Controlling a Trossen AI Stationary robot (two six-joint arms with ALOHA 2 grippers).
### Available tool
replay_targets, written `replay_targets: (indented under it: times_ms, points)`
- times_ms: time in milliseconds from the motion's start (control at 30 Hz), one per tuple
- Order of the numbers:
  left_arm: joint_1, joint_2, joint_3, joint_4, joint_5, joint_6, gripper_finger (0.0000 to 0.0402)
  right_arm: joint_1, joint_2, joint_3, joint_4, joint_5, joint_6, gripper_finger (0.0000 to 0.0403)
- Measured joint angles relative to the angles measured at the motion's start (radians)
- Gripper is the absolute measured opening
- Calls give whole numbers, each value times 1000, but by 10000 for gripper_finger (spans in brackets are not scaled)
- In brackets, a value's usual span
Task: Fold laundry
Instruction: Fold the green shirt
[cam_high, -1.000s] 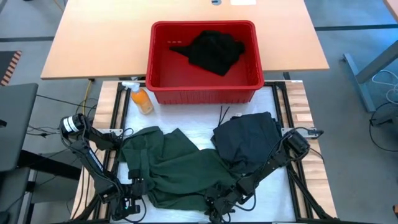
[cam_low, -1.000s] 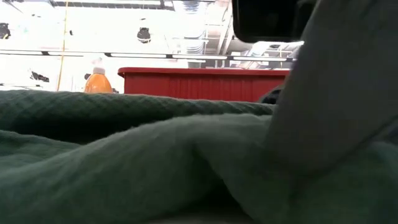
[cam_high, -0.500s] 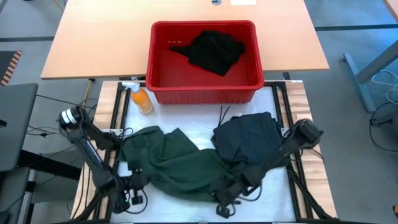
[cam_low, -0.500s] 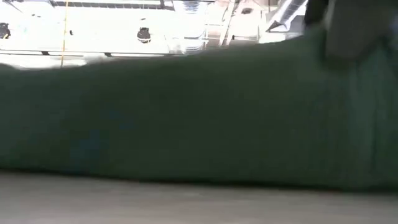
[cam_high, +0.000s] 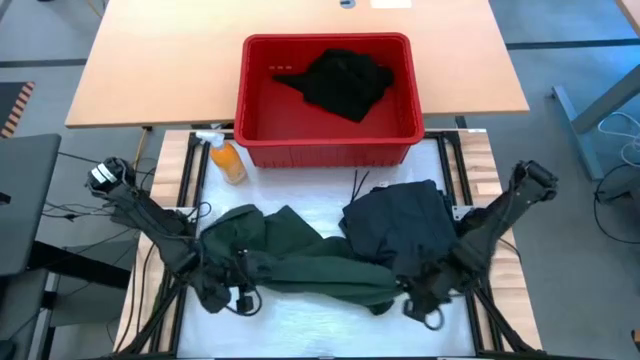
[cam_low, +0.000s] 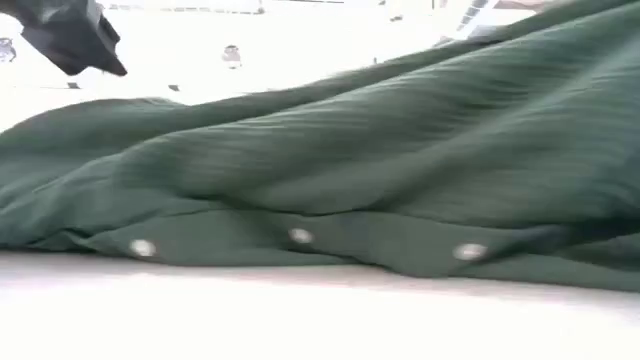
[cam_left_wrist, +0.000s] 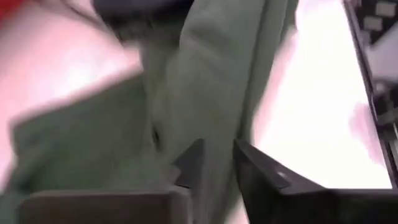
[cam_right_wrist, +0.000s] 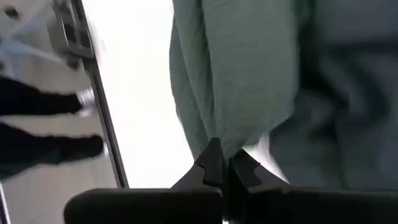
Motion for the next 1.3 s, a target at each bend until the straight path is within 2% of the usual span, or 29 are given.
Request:
replay_targets:
  times_ms: [100, 167, 233, 300, 400, 467, 567, 700, 767, 867, 1000, 1067, 1167, 1233, 1300]
  points:
    - [34, -11, 0, -29, 121, -55, 121, 77, -5, 0, -96, 0, 82, 14]
    - [37, -38, 0, -51, 130, -47, 142, 120, 1, 0, -155, 0, 153, 14]
    - [31, -74, 0, -73, 93, -42, 157, 155, 5, -6, -190, 0, 220, 14]
    - [22, -113, 0, -162, 10, -72, 165, 176, 3, -29, -179, 0, 276, 14]
    - [33, -167, -1, -350, -103, -192, 169, 200, 4, -58, -153, 4, 346, 14]
    - [72, -208, -28, -408, -114, -263, 169, 208, 4, -79, -107, 6, 361, 15]
    - [156, -270, -129, -324, -19, -214, 170, 211, 5, -116, -36, 11, 363, 15]
    - [315, -318, -265, -103, 208, -64, 170, 210, 5, -153, -2, 23, 363, 17]
    - [390, -331, -303, -19, 300, 0, 170, 208, 5, -168, 16, 25, 363, 17]
    - [469, -332, -314, 7, 445, 124, 170, 208, 5, -193, 53, 25, 363, 18]
    - [514, -308, -314, -46, 556, 212, 170, 209, 5, -200, 69, 26, 363, 18]
    - [516, -281, -314, -63, 576, 229, 170, 208, 5, -200, 68, 26, 363, 18]
    - [505, -236, -314, -54, 660, 272, 167, 209, 5, -200, 69, 28, 363, 19]
    - [495, -203, -314, -50, 692, 286, 158, 209, 5, -200, 68, 48, 362, 19]
    - [482, -183, -314, -48, 711, 261, 130, 211, 5, -200, 67, 76, 361, 19]
